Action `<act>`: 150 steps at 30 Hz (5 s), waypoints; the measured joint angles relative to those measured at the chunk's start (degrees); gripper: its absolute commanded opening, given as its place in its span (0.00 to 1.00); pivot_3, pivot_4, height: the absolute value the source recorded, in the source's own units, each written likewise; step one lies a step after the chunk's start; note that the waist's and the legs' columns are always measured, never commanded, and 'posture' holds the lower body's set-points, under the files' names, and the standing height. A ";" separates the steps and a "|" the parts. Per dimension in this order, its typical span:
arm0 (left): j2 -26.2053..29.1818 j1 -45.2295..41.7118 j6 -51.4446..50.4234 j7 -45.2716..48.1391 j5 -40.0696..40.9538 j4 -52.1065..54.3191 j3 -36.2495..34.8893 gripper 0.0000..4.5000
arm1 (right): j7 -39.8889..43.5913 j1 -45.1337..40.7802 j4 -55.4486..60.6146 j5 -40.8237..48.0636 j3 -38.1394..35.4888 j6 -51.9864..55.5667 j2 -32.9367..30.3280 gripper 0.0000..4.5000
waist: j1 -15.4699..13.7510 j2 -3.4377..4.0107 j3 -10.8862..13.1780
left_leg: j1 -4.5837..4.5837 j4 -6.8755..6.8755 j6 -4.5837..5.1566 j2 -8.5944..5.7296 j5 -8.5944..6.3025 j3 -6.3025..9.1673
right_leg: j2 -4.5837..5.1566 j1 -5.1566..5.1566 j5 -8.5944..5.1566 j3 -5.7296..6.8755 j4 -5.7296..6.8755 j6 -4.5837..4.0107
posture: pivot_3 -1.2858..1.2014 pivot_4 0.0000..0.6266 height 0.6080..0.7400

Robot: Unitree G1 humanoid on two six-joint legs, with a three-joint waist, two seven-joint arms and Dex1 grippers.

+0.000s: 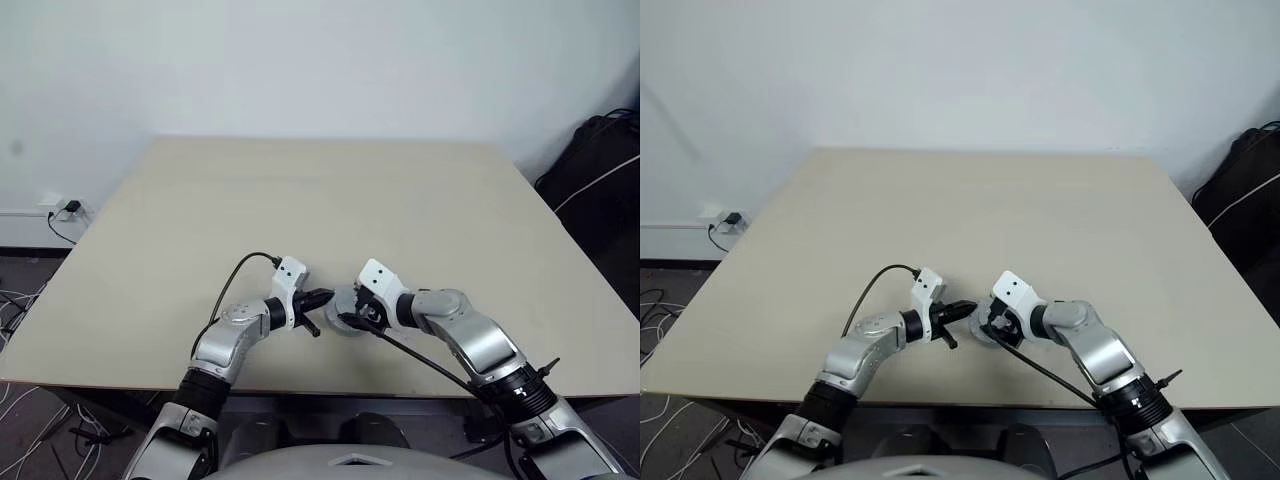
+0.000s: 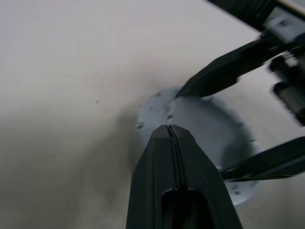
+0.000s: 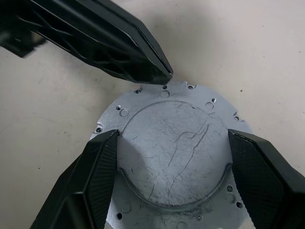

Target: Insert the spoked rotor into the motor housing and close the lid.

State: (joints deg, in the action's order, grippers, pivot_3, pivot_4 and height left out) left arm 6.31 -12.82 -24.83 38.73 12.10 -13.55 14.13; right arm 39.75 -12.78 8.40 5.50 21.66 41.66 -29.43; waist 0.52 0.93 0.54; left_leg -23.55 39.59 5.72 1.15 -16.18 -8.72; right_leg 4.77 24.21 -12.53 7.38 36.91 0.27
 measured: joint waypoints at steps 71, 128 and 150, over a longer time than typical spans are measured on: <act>-2.80 -0.74 -8.04 -1.91 0.31 2.41 1.27 0.00 | -27.88 6.49 -3.78 9.45 -31.30 5.58 13.99 1.00 | -0.04 -0.25 0.61 | -0.14 -0.44 -0.07 -0.68 0.04 -0.02 | 0.72 0.20 -0.07 0.05 -0.19 0.44 | 0.52 0.00 1.00; -2.13 0.07 -6.86 -2.12 0.26 2.58 1.36 0.00 | -23.24 3.44 -10.28 38.42 -45.57 30.74 24.16 0.51 | 0.15 -0.11 0.56 | -0.10 -0.43 -0.03 -0.69 0.02 -0.09 | 0.72 0.19 0.11 0.01 -0.12 0.17 | 0.52 0.00 1.00; -3.66 3.42 -4.39 -4.19 1.81 2.95 -4.68 0.00 | -29.17 7.34 -1.36 41.86 -47.32 37.50 30.22 0.48 | 0.70 0.23 0.43 | -0.15 -0.50 -0.06 -0.69 0.04 -0.09 | 0.70 0.33 0.10 -0.07 -0.10 0.28 | 0.52 0.00 1.00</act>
State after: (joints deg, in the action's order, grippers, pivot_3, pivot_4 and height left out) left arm 2.64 -9.40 -29.23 34.54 13.91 -10.60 9.45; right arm 10.58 -5.43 7.04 47.36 -25.67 79.16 0.79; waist 1.22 1.16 0.97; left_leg -23.70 39.09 5.66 0.46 -16.14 -8.81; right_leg 5.46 24.54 -12.44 7.31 36.81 0.56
